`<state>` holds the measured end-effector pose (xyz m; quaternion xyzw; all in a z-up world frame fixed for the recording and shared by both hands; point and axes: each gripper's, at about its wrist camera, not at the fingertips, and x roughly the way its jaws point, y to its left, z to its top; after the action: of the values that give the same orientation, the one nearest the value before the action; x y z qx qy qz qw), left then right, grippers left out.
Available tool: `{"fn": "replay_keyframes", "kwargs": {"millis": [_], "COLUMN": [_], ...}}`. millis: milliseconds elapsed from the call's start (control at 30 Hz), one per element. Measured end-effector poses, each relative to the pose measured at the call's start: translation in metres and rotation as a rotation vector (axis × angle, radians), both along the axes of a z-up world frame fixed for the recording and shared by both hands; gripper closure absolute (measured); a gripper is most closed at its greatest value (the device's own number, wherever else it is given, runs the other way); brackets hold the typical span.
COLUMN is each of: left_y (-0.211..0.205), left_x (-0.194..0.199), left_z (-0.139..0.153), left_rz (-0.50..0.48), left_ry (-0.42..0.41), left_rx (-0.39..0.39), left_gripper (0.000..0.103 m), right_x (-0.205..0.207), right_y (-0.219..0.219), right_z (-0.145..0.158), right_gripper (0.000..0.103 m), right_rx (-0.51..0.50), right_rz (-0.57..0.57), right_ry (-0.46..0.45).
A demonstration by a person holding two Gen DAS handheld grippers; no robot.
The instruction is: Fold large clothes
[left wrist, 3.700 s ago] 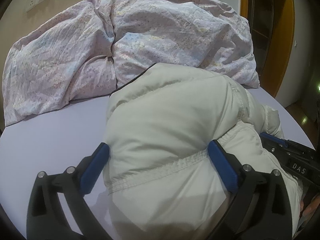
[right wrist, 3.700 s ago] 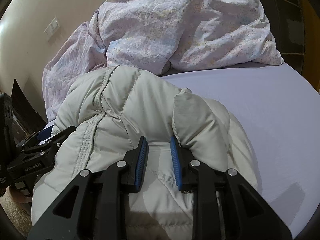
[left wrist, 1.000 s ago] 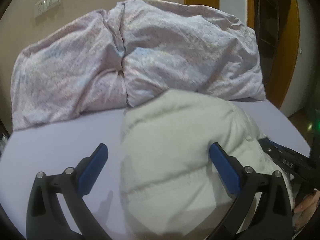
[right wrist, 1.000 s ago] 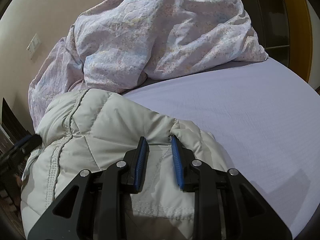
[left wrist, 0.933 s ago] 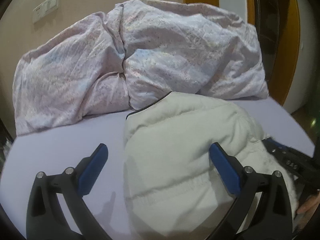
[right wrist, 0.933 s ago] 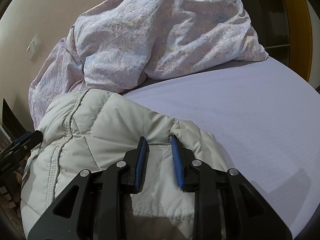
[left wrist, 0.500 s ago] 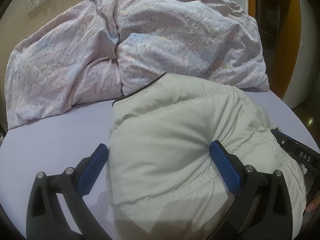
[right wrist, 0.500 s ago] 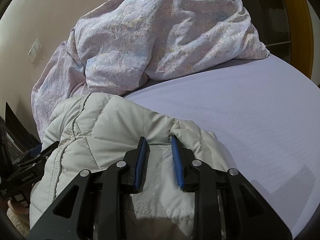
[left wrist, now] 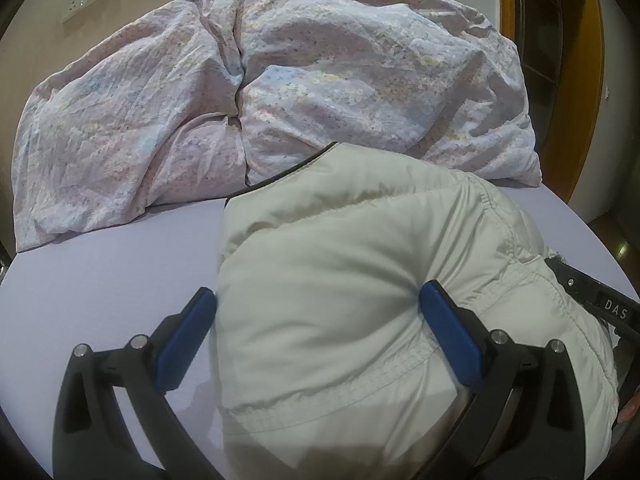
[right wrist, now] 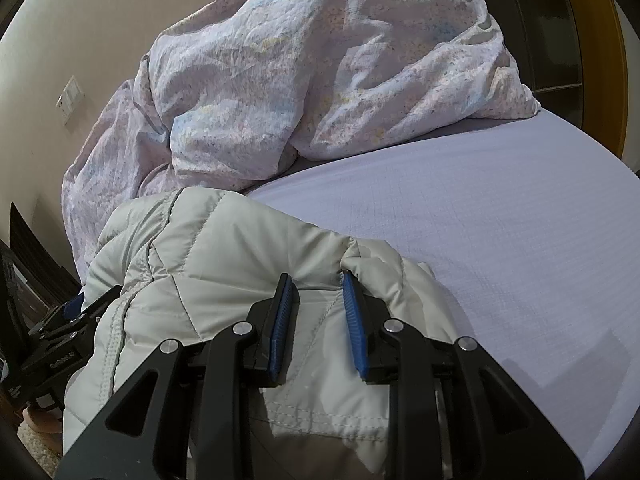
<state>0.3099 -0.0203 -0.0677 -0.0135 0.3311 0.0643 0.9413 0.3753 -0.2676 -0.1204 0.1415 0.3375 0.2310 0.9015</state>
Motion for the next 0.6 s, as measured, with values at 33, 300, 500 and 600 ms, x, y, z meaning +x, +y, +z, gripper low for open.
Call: {"fn": "replay_keyframes", "kwargs": {"millis": [33, 300, 500, 600], "left_y": [0.000, -0.001, 0.031, 0.058], "left_x": [-0.001, -0.007, -0.035, -0.049], "left_z": [0.000, 0.005, 0.013, 0.014], "left_rz": [0.004, 0.031, 0.000, -0.010], "left_ry": [-0.002, -0.018, 0.019, 0.058], "left_rx": [0.001, 0.022, -0.191, -0.303], "left_gripper": [0.002, 0.002, 0.002, 0.002], "right_x": [0.000, -0.001, -0.022, -0.035], "right_y": [0.000, 0.007, 0.001, -0.018], "right_z": [0.000, 0.006, 0.030, 0.044], "right_gripper": [0.076, 0.076, 0.037, 0.016], "right_rx": [-0.003, -0.072, -0.118, -0.116], "right_rz": [0.000, -0.006, 0.009, -0.033], "right_ry": [0.000, 0.003, -0.013, -0.028]}}
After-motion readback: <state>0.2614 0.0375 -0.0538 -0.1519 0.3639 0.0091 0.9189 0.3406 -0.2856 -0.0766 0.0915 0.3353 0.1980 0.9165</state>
